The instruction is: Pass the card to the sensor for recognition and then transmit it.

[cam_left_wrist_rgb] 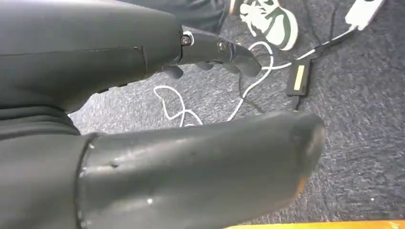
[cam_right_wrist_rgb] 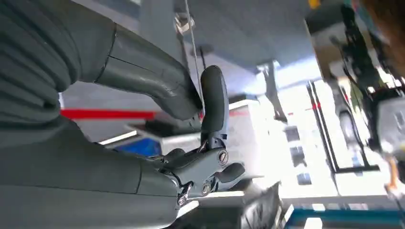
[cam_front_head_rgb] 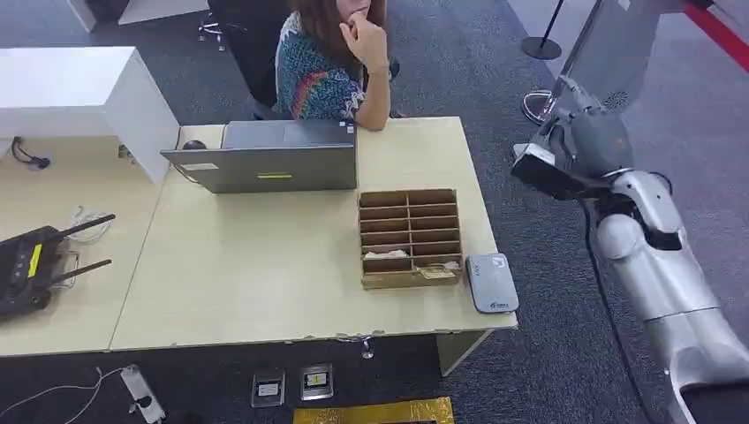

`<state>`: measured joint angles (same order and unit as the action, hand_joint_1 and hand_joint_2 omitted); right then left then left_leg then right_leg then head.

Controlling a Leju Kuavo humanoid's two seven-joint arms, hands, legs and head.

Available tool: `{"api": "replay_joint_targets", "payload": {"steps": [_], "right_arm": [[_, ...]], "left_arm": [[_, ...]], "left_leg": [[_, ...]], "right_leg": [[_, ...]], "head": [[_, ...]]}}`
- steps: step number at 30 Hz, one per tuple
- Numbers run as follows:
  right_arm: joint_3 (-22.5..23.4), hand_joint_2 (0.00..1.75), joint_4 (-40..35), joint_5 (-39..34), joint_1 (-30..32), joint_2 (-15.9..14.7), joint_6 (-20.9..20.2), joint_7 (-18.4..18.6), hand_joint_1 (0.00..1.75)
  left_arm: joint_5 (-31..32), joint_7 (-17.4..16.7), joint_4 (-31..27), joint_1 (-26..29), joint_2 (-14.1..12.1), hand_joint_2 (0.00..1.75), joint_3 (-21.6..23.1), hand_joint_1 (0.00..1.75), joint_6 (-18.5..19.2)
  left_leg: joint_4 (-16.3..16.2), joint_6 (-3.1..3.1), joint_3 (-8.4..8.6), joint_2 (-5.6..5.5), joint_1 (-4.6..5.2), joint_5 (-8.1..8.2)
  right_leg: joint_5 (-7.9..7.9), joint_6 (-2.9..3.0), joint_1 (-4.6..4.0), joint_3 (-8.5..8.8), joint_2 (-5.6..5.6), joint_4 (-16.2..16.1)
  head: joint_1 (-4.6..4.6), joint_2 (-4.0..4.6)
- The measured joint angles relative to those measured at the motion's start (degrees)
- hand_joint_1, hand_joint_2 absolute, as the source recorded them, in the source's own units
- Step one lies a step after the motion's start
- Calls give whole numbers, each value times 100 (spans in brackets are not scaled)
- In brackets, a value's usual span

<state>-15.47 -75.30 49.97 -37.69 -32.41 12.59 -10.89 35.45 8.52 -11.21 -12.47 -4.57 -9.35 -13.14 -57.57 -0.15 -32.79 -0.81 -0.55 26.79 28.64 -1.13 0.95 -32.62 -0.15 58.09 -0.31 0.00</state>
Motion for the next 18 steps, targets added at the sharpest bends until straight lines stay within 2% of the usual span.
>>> {"api": "replay_joint_targets", "payload": {"steps": [3, 7, 12, 18], "right_arm": [[-46, 175, 298, 2, -731, 33, -37, -234, 175], [-291, 175, 993, 4, -1619, 313, -68, -507, 175], [-681, 175, 2073, -7, -2388, 907, -11, -697, 175], [-1007, 175, 3232, 11, -2969, 1623, 13, -702, 175]], "left_arm": [[116, -59, -22, -95, 17, 0, 94, 0, 101], [197, -142, -68, -254, 26, 0, 254, 0, 240], [199, -203, -114, -380, 52, 0, 485, 0, 315], [199, -223, -129, -437, 70, 0, 667, 0, 326]], "left_leg": [[1, 0, -5, -5, -1, -2], [1, 0, -9, -6, -3, -7], [1, -1, -12, -10, -6, -9], [0, -1, -21, -16, -9, -9]], "right_leg": [[-1, 0, -1, 4, -9, 3], [-4, 2, -4, 4, -10, 6], [-4, 3, -6, -1, -14, 8], [-3, 3, -9, -10, -19, 9]], "head": [[-2, 0], [-2, -2], [-2, -2], [0, 0]]}}
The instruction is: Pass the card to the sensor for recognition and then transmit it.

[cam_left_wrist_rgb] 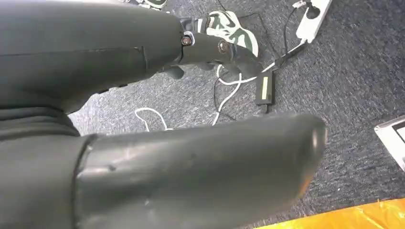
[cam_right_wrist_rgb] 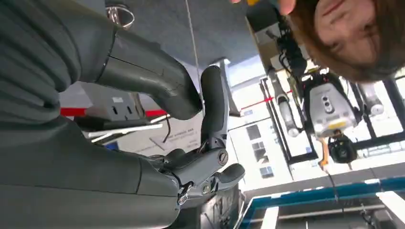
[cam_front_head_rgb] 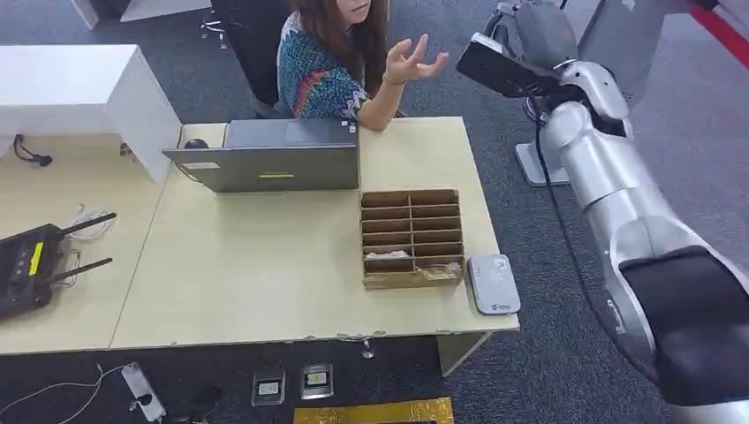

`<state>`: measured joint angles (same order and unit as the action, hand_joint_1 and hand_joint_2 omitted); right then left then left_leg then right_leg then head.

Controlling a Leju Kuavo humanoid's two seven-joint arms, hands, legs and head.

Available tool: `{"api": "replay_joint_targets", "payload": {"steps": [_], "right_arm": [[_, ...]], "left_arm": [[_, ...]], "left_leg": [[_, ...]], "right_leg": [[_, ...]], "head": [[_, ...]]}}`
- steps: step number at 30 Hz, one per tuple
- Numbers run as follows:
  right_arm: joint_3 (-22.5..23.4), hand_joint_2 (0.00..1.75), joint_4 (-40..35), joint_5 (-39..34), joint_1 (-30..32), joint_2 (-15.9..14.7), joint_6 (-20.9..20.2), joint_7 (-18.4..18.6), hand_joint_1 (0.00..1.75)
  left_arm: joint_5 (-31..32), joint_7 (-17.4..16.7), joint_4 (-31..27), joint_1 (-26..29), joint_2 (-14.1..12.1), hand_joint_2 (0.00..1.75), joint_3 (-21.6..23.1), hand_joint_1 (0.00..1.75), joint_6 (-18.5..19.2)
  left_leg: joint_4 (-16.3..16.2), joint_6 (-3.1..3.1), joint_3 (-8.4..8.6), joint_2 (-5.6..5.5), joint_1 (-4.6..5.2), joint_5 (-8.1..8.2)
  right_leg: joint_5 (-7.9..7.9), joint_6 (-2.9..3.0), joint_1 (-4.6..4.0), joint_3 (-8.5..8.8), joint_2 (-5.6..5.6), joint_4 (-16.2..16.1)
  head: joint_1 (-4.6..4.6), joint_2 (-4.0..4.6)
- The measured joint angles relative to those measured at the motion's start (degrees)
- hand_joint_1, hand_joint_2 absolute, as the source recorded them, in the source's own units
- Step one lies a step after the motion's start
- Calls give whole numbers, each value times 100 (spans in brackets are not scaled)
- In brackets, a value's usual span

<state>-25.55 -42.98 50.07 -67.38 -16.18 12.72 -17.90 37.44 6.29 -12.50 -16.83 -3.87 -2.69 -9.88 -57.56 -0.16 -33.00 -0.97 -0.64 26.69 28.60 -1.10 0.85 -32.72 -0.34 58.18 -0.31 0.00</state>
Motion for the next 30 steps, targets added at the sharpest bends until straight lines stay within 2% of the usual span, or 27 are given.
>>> {"api": "replay_joint_targets", "payload": {"steps": [4, 12, 22, 23, 24, 30], "right_arm": [[-158, 175, 557, 88, -179, 339, -42, 114, 175], [-355, 175, 1290, 171, -210, 801, -55, 254, 175], [-451, 175, 1659, 197, -208, 1080, -33, 339, 175], [-451, 175, 1692, 201, -208, 1089, -33, 354, 70], [-457, 175, 1734, 204, -208, 1100, -29, 361, 0], [-470, 175, 1880, 284, -205, 1111, 61, 475, 0]], "left_arm": [[-2, -31, 0, -1, 2, 0, 118, 0, 2], [-131, -50, 2, 30, 9, 0, 170, 0, -18], [-240, -50, 2, 121, 9, 0, 175, 0, -50], [-245, -50, 2, 127, 9, 0, 175, 0, -50], [-245, -50, 2, 131, 9, 0, 177, 0, -52], [-275, -57, 2, 136, 7, 0, 186, 0, -61]], "left_leg": [[0, 0, -4, 2, 0, 0], [-1, 0, -4, 1, 0, 0], [0, 0, -4, 3, 0, 0], [0, 0, -4, 3, 0, 0], [-1, 0, -4, 3, 0, 0], [-1, 0, -4, 3, 1, 0]], "right_leg": [[0, 0, 1, -4, 3, -1], [0, 0, 1, -5, 2, -1], [0, 0, 0, -8, 4, -1], [0, 0, 1, -8, 4, -1], [0, 0, 1, -8, 4, -1], [0, 0, 1, -8, 4, -1]], "head": [[-4, 0], [-4, 0], [-4, 0], [-4, -2], [-4, 0], [-4, 0]]}}
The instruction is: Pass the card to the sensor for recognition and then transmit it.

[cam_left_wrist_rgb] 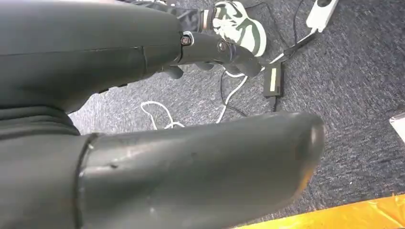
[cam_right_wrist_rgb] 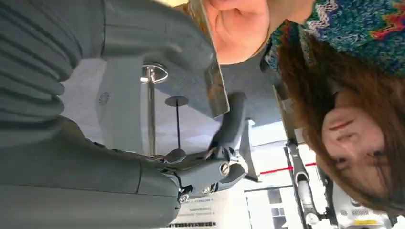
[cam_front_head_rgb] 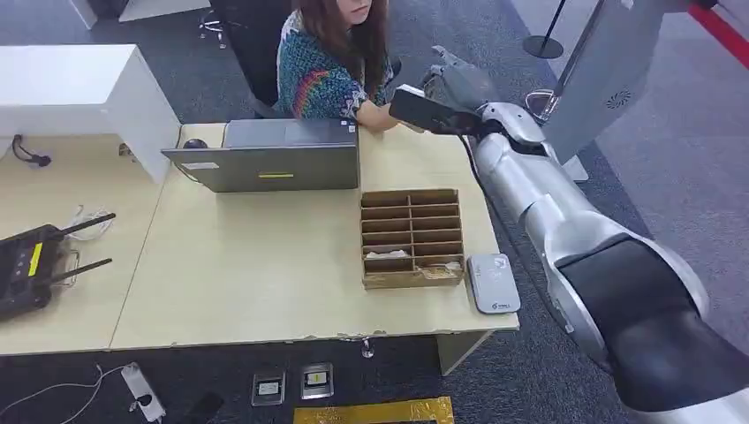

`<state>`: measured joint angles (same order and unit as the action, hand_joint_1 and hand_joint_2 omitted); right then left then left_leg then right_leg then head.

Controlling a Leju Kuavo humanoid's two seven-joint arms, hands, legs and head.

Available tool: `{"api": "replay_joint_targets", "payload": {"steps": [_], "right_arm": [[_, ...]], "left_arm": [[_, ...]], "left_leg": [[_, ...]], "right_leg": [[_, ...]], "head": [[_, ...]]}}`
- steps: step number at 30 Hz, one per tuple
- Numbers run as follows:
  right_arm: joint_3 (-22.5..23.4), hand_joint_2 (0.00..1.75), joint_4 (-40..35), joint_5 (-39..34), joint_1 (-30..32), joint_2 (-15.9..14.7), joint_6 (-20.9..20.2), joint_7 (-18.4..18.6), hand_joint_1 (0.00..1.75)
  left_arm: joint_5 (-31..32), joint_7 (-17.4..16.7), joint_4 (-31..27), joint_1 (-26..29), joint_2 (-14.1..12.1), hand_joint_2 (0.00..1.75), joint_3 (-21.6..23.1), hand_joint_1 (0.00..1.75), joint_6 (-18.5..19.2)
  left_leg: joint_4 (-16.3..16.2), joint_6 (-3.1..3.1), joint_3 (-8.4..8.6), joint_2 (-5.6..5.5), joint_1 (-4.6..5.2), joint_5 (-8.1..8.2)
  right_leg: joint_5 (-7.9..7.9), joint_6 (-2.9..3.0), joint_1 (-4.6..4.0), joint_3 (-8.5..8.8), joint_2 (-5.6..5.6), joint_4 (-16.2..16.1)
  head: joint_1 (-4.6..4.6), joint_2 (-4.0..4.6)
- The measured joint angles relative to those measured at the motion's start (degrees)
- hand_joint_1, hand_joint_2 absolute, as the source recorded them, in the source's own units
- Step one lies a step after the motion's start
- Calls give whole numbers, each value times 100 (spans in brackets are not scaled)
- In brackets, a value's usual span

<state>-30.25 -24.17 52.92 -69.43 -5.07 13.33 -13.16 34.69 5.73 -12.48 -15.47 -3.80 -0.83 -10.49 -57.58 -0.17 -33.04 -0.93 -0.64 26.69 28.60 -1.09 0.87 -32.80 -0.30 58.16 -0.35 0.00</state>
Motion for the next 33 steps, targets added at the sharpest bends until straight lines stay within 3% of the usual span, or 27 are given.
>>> {"api": "replay_joint_targets", "payload": {"steps": [6, 13, 18, 21, 23, 25, 29, 33], "right_arm": [[0, 175, 89, 33, -2, -2, 137, 70, 0], [57, 175, 146, -230, -99, -28, 568, 48, 0], [256, 175, 144, -691, -248, -77, 953, -260, 0], [424, 175, 76, -1045, -329, -131, 981, -477, 0], [564, 175, -72, -1437, -328, -177, 748, -649, 0], [680, 175, -329, -1863, -292, -252, 230, -612, 0], [822, 175, -1564, -2816, 281, -587, -1162, -32, 0], [999, 175, -2968, -3520, 1276, -999, -1880, 265, 0]], "left_arm": [[-96, -22, 0, 1, 0, 0, 52, 0, -24], [-236, -55, 0, 26, -4, 0, 87, 0, -98], [-398, -57, 2, 80, -4, 0, 87, 0, -216], [-472, -57, 2, 135, -4, 0, 90, 0, -271], [-524, -50, 2, 169, -4, 0, 90, 0, -297], [-579, -31, 2, 194, -7, 0, 90, 0, -306], [-701, -9, 4, 281, -35, 0, 94, 0, -264], [-824, 136, 9, 506, -101, 0, 116, 0, -313]], "left_leg": [[0, 0, 1, 0, 0, 0], [-1, 0, 2, 2, 0, 0], [-1, 0, 2, 3, 0, 0], [-1, 0, 2, 3, 0, 0], [-1, 0, 2, 3, 1, 0], [-2, 0, 4, 3, 1, 0], [-2, 0, 10, 2, 0, 0], [-2, 1, 10, 3, 0, 3]], "right_leg": [[0, 0, 0, 0, 0, 0], [0, 1, 0, -2, 5, 0], [-1, 1, 0, -2, 5, 0], [-1, 1, 0, -1, 4, 0], [-1, 1, 1, -2, 7, -1], [-1, 1, 1, -2, 7, -1], [-1, 1, 0, 3, 3, -3], [0, 1, 0, 4, 5, -6]], "head": [[0, 0], [0, 0], [0, 0], [0, 0], [0, 0], [0, 0], [0, 0], [-2, 0]]}}
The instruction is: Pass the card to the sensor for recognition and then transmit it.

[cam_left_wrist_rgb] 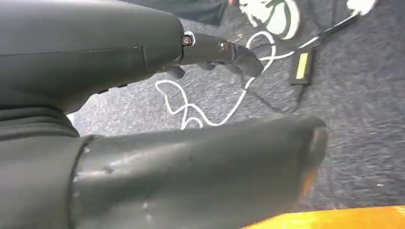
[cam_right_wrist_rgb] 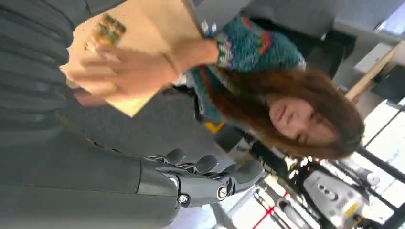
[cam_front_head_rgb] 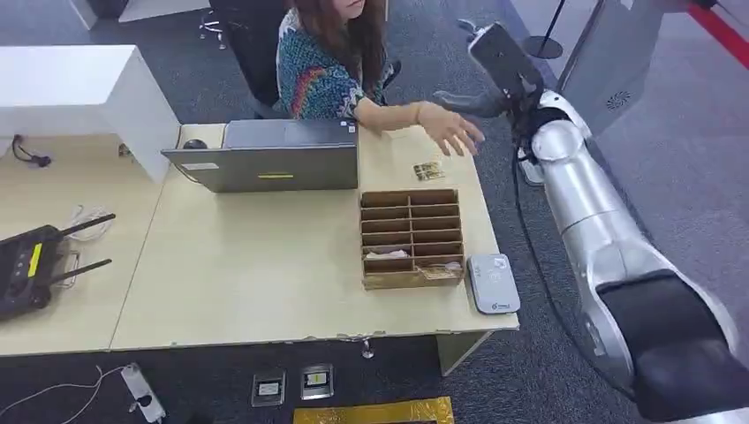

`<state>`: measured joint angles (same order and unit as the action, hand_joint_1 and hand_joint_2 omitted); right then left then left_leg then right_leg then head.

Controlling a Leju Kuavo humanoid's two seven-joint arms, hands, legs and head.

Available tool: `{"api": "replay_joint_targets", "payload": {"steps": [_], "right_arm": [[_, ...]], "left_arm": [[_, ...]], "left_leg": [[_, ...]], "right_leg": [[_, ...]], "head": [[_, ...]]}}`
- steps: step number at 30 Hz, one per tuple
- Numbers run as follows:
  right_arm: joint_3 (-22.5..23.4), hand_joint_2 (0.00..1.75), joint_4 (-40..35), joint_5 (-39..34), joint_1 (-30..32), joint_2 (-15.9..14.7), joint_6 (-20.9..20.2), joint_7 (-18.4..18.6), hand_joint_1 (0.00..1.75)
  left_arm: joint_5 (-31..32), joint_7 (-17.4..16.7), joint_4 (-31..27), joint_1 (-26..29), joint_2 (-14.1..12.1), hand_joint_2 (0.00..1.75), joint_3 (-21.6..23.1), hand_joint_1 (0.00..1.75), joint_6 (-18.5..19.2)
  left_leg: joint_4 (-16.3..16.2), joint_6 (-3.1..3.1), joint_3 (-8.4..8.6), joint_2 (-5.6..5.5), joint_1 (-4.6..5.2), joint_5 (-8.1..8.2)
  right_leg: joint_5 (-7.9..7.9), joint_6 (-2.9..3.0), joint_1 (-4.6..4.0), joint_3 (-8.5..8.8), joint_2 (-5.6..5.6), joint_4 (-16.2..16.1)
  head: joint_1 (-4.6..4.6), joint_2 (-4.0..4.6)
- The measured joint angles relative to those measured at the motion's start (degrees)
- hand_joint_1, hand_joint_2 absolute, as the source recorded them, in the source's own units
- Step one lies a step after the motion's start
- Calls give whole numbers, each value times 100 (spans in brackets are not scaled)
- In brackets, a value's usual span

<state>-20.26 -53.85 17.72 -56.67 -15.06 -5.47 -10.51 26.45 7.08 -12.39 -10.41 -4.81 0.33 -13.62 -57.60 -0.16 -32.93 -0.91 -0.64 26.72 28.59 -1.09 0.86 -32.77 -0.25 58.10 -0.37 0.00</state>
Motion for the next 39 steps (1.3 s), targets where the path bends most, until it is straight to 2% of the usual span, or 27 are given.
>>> {"api": "replay_joint_targets", "payload": {"steps": [3, 8, 15, 23, 30, 32, 35, 39], "right_arm": [[129, 175, -998, -194, 679, -279, -288, 249, 0], [358, 175, -2489, -373, 1771, -627, -520, 596, 0], [640, 175, -3926, -640, 2774, -850, -721, 961, 0], [830, 175, -4831, -458, 3580, -909, -948, 1191, 0], [808, 175, -5258, 117, 4196, -948, -1182, 1427, 0], [765, 175, -5345, 659, 4367, -985, -1067, 1423, 0], [662, 175, -5417, 1462, 4632, -1036, -684, 1294, 0], [435, 175, -5480, 2655, 4959, -1088, 332, 997, 0]], "left_arm": [[-65, 15, 13, 87, -46, 0, 11, 0, -24], [-135, 50, 24, 137, -78, 0, 15, 0, -55], [-162, 55, 39, 157, -114, 0, 17, 0, -94], [-236, 83, 52, 185, -133, 0, 20, 0, -142], [-282, 96, 52, 235, -164, 0, 22, 0, -146], [-284, 96, 52, 243, -168, 0, 22, 0, -153], [-282, 98, 52, 248, -177, 0, 22, 0, -166], [-337, 135, 52, 238, -173, 0, 22, 0, -304]], "left_leg": [[0, -2, 0, 1, 0, 2], [3, -3, 1, 0, 0, 3], [4, -4, 3, 8, -1, 3], [4, -4, 1, 8, 0, 3], [5, -4, 0, 8, 0, 4], [5, -4, 0, 7, 0, 3], [5, -4, -2, 5, 0, 3], [5, -4, -1, 6, 0, 3]], "right_leg": [[0, 0, 1, -1, 2, -2], [0, 0, -1, 2, -2, -3], [0, 1, -1, 2, 4, -3], [0, 1, 0, 2, 5, -3], [1, 1, 0, 2, 5, -3], [1, 2, -1, 2, 2, -3], [1, 2, 0, 3, 0, -3], [1, 2, 0, 0, 1, -3]], "head": [[5, 0], [6, 0], [4, 0], [2, 0], [7, 0], [4, 0], [2, 0], [2, 0]]}}
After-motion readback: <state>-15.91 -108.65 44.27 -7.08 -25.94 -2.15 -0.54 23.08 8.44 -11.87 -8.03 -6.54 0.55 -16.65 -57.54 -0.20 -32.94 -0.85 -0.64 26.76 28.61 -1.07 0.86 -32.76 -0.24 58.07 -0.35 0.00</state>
